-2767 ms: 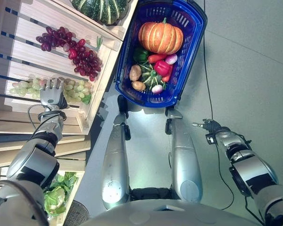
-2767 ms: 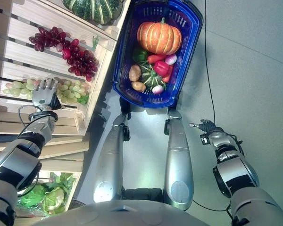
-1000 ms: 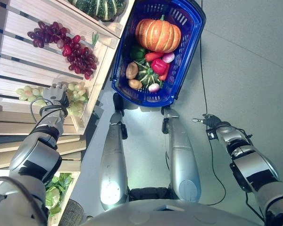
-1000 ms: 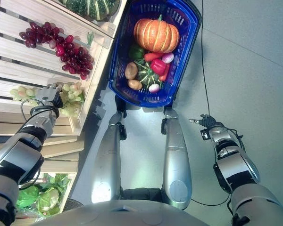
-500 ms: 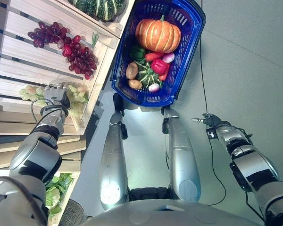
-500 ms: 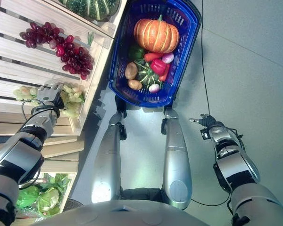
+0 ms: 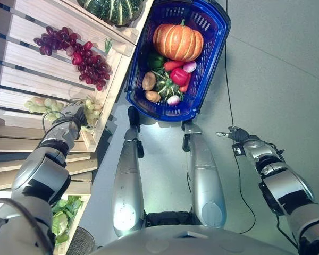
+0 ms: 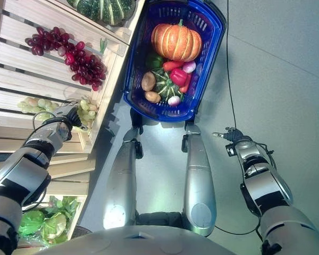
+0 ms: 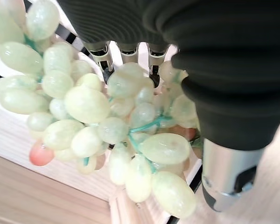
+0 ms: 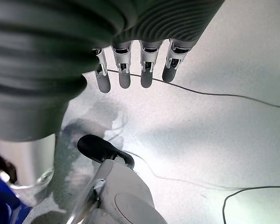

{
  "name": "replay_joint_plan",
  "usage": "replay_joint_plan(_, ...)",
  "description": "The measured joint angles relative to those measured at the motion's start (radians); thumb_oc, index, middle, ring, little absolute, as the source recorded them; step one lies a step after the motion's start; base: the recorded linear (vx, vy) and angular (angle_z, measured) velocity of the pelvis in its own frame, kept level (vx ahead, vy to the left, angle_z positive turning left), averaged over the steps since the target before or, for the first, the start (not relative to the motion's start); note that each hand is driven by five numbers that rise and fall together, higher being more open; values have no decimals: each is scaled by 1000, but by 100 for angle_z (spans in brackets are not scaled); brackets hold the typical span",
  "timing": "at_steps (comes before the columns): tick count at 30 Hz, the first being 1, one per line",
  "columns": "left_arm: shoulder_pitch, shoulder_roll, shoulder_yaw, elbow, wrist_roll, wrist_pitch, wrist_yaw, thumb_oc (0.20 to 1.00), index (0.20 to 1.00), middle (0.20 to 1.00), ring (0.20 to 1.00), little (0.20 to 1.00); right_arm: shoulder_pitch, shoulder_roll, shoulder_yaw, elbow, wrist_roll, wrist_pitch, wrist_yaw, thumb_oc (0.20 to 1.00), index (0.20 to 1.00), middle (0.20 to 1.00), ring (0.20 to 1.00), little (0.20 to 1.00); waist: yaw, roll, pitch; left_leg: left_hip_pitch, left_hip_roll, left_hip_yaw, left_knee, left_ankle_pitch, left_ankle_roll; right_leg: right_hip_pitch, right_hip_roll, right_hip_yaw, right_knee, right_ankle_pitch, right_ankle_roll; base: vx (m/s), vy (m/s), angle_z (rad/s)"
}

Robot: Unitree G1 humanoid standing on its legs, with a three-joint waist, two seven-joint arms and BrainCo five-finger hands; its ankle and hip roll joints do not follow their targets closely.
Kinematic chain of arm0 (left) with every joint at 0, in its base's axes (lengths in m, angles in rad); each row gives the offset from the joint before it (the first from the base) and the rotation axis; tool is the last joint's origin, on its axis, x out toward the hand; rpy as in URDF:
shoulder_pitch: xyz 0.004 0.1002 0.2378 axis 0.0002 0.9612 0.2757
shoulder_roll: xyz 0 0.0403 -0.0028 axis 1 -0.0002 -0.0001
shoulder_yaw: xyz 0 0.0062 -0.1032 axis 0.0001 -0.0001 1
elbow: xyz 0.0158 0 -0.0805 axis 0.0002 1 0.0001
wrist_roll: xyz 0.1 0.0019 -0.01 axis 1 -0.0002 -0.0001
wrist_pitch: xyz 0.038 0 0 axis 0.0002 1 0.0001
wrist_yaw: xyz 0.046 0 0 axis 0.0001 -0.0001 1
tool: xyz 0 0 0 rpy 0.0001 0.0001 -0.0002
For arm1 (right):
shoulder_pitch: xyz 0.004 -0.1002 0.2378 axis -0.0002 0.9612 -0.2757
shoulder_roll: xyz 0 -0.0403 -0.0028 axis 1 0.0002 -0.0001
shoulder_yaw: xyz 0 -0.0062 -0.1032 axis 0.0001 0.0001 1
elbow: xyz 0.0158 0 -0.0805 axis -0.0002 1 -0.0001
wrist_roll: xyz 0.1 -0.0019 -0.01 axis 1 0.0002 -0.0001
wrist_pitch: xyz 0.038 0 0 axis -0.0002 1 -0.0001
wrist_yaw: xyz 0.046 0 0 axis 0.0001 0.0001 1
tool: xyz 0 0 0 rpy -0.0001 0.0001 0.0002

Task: Pick up fruits and vegetables into the basket

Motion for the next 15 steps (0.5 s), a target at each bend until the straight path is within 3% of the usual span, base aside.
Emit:
replay_joint_plan(9,-9,0,0,0,-53,-42,78,1000,1000,1000,1000,1000,-1,0,0,2,1,-1,4,1000,1000,1000,1000,1000,1,0,0,5,0,0,0,0,0,6,0,0,1,0,0,0,0,0)
replay_joint_plan(15,-3,0,-1,1,16,-7,106,1000,1000,1000,1000,1000,-1,0,0,3,1,-1,3,1000,1000,1000,1000,1000,0,0,0,9,0,-1,0,0,0,10,0,-1,2,0,0,0,0,0)
